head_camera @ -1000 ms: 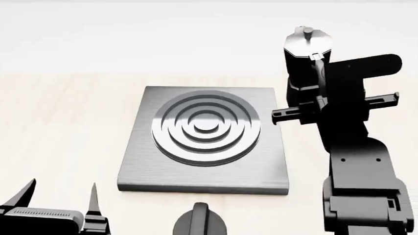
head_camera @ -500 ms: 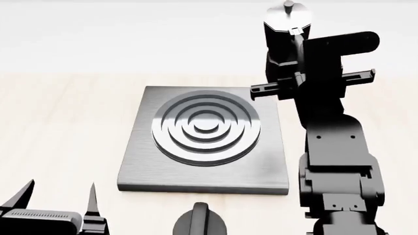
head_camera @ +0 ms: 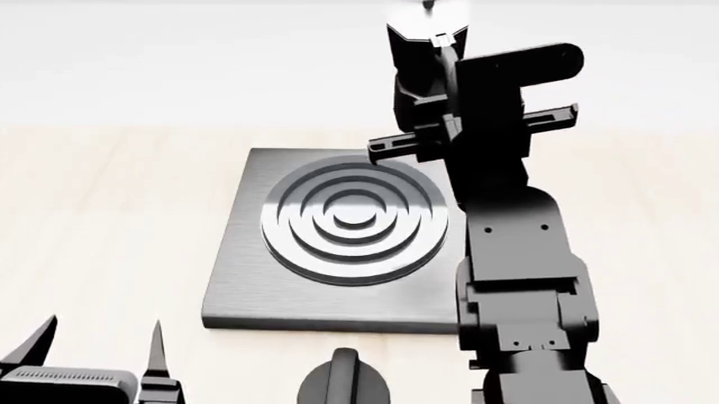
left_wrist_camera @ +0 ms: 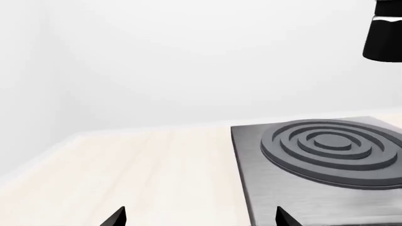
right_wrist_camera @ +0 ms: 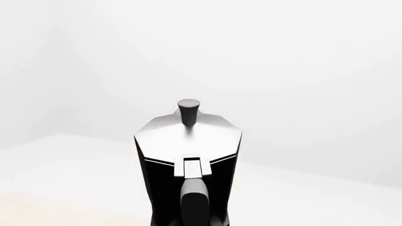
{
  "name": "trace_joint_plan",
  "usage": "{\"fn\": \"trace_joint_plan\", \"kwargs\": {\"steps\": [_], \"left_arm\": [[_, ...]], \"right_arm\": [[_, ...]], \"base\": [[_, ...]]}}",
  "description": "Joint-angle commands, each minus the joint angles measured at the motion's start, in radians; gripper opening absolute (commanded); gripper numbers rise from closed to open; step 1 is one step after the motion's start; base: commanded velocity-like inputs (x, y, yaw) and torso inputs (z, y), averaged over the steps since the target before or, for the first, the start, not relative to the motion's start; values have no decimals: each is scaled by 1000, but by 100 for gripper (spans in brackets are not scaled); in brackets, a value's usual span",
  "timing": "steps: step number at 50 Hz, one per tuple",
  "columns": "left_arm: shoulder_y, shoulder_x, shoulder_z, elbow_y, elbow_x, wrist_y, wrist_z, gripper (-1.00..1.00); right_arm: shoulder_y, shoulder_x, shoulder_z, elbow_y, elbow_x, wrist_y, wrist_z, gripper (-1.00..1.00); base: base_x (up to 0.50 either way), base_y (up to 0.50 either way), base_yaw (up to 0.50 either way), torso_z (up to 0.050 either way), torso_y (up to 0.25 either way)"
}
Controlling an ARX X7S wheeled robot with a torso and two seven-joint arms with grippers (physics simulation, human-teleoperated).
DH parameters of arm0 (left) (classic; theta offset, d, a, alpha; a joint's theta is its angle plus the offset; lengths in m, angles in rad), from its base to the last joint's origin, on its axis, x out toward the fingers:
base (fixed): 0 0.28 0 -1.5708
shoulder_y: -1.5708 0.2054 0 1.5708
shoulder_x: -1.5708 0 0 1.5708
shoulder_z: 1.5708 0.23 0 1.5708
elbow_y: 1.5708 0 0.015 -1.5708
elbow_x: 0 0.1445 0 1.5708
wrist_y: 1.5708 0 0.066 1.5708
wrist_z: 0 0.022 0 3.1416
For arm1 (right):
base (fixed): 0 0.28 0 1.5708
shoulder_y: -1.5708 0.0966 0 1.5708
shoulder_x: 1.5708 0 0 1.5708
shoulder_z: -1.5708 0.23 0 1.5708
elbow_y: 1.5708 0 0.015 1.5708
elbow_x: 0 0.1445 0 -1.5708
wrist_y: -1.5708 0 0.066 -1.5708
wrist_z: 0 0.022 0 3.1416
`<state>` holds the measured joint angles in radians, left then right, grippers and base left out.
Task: Put the moka pot on the stove.
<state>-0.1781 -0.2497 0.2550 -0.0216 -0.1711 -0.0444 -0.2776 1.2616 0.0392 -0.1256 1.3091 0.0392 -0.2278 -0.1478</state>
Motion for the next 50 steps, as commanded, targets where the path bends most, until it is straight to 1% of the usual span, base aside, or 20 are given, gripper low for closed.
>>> {"fn": "trace_joint_plan", "kwargs": {"steps": [1,12,26,30,36,41,50], "left_arm": [[11,-2,0,3,-9,6,3,100],[9,-4,0,-3,-14,11,0,100],[12,-7,5,1,-17,16,-6,100],[11,-8,5,0,-19,16,-7,100],[11,-11,8,3,-22,15,-8,100],[10,-12,10,3,-24,14,-10,100],[11,-15,12,6,-28,14,-13,100]], "right_arm": [[7,-37,1,-1,3,-24,-12,-100],[-1,-39,-246,-1,234,-41,4,-100],[0,-39,-482,-1,502,-77,17,-100],[-7,-39,-528,-1,544,-85,29,-100],[2,-39,-550,-1,580,-77,39,-100],[9,-39,-644,-1,668,-84,51,-100],[11,-39,-716,0,745,-81,60,-100]], "base": [[0,0,0,0,0],[0,0,0,0,1],[0,0,0,0,1],[0,0,0,0,0],[0,0,0,0,2],[0,0,0,0,2],[0,0,0,1,1]]}}
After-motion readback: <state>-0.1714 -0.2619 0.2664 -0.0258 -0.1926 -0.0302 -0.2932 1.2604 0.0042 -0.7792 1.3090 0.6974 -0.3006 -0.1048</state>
